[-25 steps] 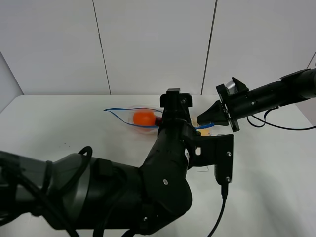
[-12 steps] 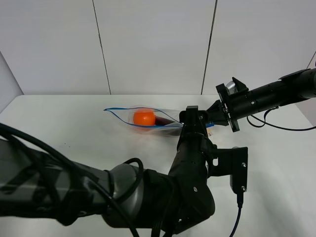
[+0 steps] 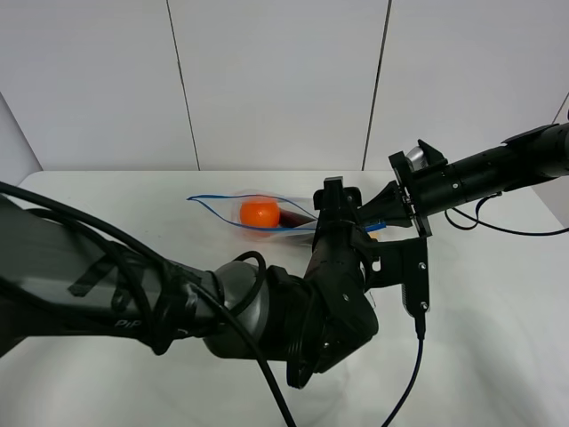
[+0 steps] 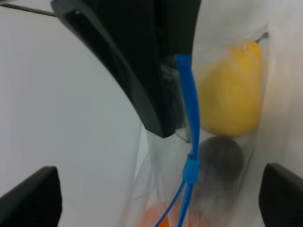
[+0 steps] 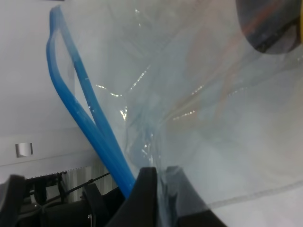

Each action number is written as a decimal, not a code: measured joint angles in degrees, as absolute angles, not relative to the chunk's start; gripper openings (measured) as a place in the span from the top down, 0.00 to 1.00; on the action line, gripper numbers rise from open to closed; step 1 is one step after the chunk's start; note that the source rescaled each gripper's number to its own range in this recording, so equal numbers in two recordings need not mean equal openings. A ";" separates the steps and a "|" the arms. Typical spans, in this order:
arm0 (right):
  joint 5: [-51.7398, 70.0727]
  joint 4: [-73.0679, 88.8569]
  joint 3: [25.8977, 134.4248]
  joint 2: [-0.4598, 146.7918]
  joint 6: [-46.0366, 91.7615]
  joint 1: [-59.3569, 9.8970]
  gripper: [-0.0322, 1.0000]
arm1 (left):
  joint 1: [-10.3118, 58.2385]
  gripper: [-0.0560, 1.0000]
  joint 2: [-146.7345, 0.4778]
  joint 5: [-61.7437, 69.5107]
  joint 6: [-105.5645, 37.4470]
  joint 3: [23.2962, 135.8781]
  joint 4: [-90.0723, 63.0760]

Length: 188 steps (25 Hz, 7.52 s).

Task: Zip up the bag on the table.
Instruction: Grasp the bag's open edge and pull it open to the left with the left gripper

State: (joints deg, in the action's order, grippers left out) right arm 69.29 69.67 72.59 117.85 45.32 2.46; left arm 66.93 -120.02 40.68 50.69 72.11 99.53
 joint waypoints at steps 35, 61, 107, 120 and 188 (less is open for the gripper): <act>69.29 69.67 72.59 117.85 45.32 2.46 0.97 | 64.87 0.50 -120.02 36.52 49.60 72.11 99.53; 69.29 69.67 72.59 117.85 45.32 2.46 0.97 | 64.87 0.65 -120.02 34.86 48.66 72.11 99.53; 69.29 69.73 72.59 117.85 45.32 2.46 0.97 | 64.20 0.95 -120.02 33.87 45.95 72.11 99.22; 69.17 70.08 72.59 117.85 45.48 2.16 0.97 | 64.20 0.95 -120.02 38.69 41.82 71.98 96.78; 69.16 66.59 72.59 117.74 45.32 4.16 0.97 | 43.66 0.95 -117.12 44.88 39.72 60.38 96.83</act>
State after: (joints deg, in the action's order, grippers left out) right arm 69.16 66.59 72.59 117.74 45.32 4.16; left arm 43.66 -117.12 44.88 39.72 60.38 96.83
